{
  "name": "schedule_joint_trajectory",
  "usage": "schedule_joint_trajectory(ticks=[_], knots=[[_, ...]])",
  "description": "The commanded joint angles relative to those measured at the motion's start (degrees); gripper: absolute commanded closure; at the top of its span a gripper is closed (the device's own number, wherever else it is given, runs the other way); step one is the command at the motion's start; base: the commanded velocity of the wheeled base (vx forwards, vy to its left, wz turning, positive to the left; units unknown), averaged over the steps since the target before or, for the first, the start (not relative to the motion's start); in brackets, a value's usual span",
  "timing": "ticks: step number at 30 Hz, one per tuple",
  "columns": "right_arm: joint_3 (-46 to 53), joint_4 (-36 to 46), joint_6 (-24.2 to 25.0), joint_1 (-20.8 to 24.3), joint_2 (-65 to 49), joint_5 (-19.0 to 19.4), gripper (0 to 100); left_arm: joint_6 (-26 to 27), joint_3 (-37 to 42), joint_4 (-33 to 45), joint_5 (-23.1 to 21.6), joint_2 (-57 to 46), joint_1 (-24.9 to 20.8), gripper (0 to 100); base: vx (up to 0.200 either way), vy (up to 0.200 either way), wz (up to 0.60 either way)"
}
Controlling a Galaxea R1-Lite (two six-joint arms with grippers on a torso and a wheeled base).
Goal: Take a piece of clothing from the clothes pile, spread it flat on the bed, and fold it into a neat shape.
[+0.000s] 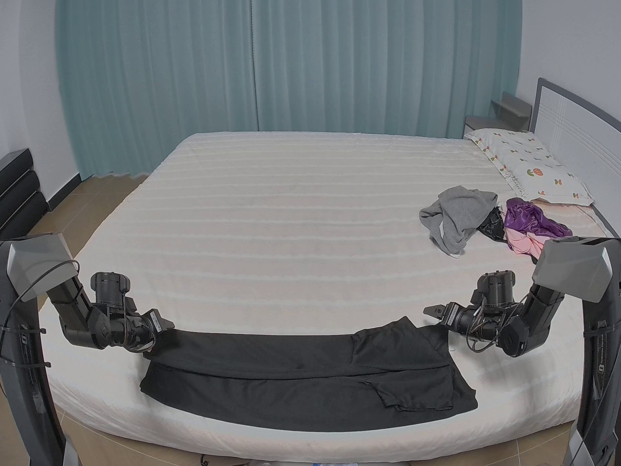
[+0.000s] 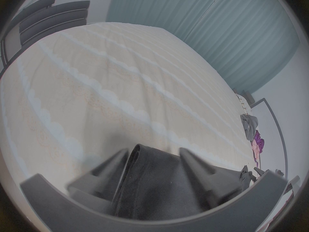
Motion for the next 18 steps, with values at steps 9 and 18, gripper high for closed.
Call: schedule_joint_trajectory(ticks=[9, 18], knots=[[-0.4, 0.6, 0.0, 0.8, 1.0, 0.1, 0, -6.7, -1.9, -3.0, 1.9, 0.3, 0.4, 100, 0.000, 0.000, 0.00], [-2.9, 2.4, 0.0, 1.6, 2.3, -0.2, 100, -7.8, -1.7, -5.4, 3.4, 1.2, 0.6, 100, 0.000, 0.000, 0.00]])
